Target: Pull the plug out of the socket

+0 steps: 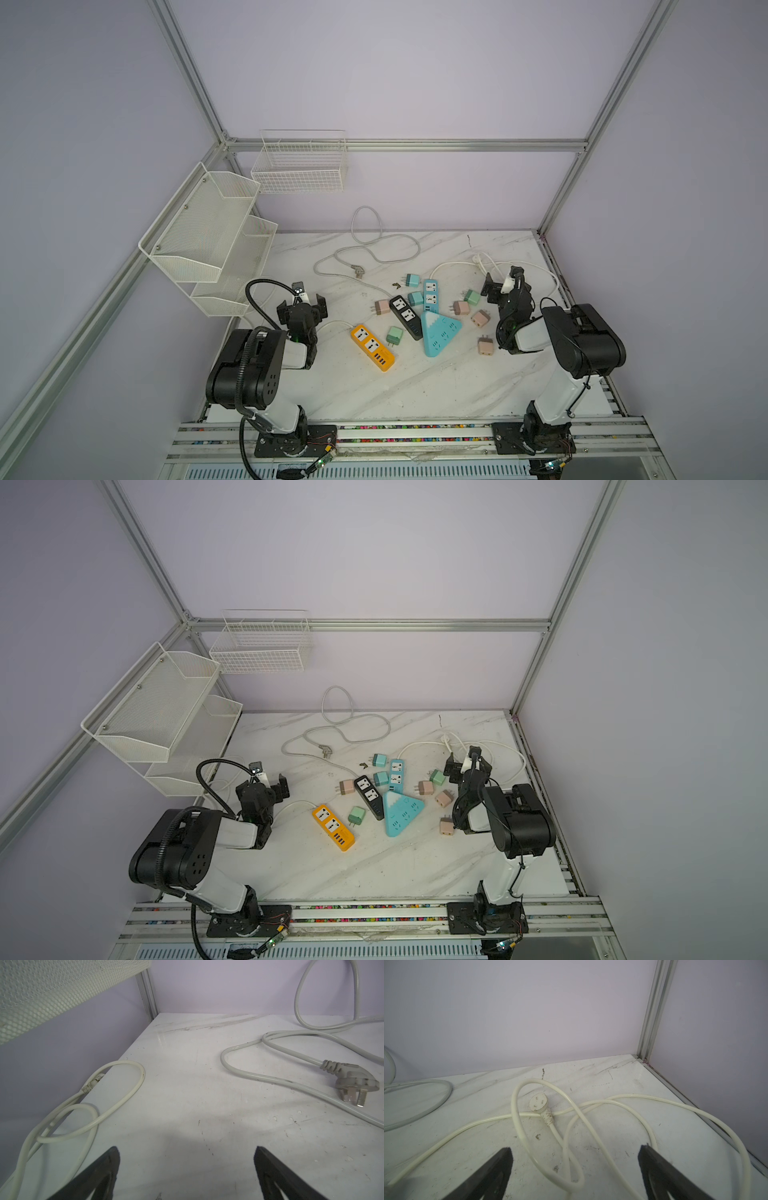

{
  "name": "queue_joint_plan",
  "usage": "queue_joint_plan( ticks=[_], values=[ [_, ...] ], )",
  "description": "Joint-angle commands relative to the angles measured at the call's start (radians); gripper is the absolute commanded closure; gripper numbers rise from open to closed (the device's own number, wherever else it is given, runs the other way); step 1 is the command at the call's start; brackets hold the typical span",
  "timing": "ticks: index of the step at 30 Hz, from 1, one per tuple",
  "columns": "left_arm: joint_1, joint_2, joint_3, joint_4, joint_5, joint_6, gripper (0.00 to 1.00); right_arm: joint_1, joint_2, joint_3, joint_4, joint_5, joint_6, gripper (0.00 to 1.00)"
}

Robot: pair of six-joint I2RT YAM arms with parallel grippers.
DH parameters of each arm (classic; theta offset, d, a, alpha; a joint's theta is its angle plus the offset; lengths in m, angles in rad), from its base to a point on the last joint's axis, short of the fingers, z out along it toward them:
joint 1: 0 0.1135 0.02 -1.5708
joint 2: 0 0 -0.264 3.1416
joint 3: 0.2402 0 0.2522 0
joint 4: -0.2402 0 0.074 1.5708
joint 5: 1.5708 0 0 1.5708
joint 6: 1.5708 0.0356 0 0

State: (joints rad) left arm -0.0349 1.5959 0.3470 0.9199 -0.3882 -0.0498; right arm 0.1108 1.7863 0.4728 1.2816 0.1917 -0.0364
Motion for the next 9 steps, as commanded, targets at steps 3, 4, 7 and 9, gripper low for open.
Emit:
queue_joint_plan(
  ticks=[3, 4, 7, 9],
  values=[
    [0.003, -0.021, 0.020, 0.057, 0.006, 0.005, 0.00, -0.005, -0.001, -0.002, 0.057, -0.018, -0.024, 0.03],
    [0.003, -0.022, 0.020, 0.056, 0.006, 0.004, 0.00, -0.005, 0.002, 0.002, 0.049, -0.022, -0.021, 0.03],
    [0.003, -0.022, 0.021, 0.057, 0.006, 0.005, 0.00, -0.005, 0.000, 0.003, 0.045, -0.024, -0.016, 0.03],
    [0.004, -0.020, 0.020, 0.056, 0.006, 0.006, 0.00, -0.005, -0.006, -0.004, 0.051, -0.023, -0.023, 0.03]
  ],
)
